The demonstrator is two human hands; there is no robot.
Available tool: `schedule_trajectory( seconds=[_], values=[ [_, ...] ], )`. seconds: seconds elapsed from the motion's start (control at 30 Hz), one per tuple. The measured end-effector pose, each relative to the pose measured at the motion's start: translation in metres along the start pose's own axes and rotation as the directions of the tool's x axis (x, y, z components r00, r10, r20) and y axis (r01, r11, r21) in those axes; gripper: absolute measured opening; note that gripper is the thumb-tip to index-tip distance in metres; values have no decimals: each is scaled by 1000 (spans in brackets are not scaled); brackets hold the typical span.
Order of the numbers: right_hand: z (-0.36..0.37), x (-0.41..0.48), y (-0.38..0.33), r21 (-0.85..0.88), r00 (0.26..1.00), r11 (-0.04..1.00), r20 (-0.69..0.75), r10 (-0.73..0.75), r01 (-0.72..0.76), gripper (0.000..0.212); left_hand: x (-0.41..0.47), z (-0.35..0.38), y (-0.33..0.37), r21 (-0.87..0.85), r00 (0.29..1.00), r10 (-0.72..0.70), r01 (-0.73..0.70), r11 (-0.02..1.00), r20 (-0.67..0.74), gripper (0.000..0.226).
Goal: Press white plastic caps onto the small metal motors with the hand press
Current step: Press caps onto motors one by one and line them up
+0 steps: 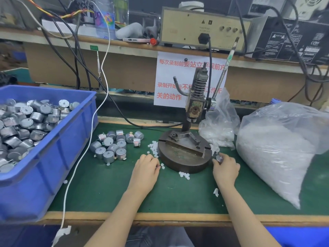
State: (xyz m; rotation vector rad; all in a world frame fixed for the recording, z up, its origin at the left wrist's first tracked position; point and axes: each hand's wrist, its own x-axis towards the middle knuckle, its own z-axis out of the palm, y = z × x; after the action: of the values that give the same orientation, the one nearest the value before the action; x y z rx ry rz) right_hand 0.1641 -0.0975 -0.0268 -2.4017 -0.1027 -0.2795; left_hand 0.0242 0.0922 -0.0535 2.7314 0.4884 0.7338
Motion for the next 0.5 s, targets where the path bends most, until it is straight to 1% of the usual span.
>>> schedule_trajectory(
  seconds=[0.07, 0.13, 0.17, 0.2, 0.23, 0.27, 0.3, 0.33, 0.37, 0.4, 0.43, 0.47, 0.5],
  values=[
    [0, -3, 5, -98, 997, 995, 82, -17, 25, 45, -1, -1, 0, -4, 1000, -4, 4, 1000, 3, 19],
    [-3, -5, 0, -182, 992, 982, 124, -27, 50, 56, -2, -2, 0, -12, 1000, -13, 13, 1000, 3, 18],
    [-6, -7, -7, -179, 993, 981, 105, -51, 69, 61, -3, -3, 0, -17, 1000, -19, 19, 1000, 5, 18],
    [-9, -10, -15, -152, 993, 982, 54, -105, 112, 64, -5, -3, 0, -19, 1000, -22, 23, 1000, 7, 18],
    [-11, -15, -24, -111, 982, 976, -16, -189, 186, 63, -6, -3, 1, -21, 1000, -24, 24, 999, 9, 18],
    [-11, -21, -35, -68, 956, 958, -81, -283, 278, 61, -7, -4, 1, -21, 1000, -28, 28, 999, 14, 18],
    [-10, -29, -47, -26, 919, 927, -116, -376, 375, 57, -8, -5, 1, -22, 999, -31, 31, 999, 18, 18],
    [-7, -37, -60, 10, 881, 885, -99, -463, 466, 52, -9, -6, 1, -21, 999, -33, 33, 999, 21, 19],
    [-1, -45, -72, 37, 839, 839, -23, -543, 543, 47, -10, -7, 0, -27, 999, -39, 40, 999, 20, 19],
    [6, -53, -84, 55, 784, 790, 96, -613, 611, 43, -11, -9, 0, -35, 998, -55, 56, 998, 20, 18],
    [16, -61, -95, 67, 712, 738, 216, -668, 672, 41, -13, -11, -2, -52, 997, -76, 77, 996, 12, 17],
    [28, -66, -104, 72, 641, 689, 306, -704, 722, 41, -14, -14, -4, -70, 995, -100, 100, 993, 1, 15],
    [39, -70, -111, 62, 586, 648, 369, -722, 759, 42, -16, -16, -6, -74, 992, -124, 123, 990, -14, 14]
  ],
)
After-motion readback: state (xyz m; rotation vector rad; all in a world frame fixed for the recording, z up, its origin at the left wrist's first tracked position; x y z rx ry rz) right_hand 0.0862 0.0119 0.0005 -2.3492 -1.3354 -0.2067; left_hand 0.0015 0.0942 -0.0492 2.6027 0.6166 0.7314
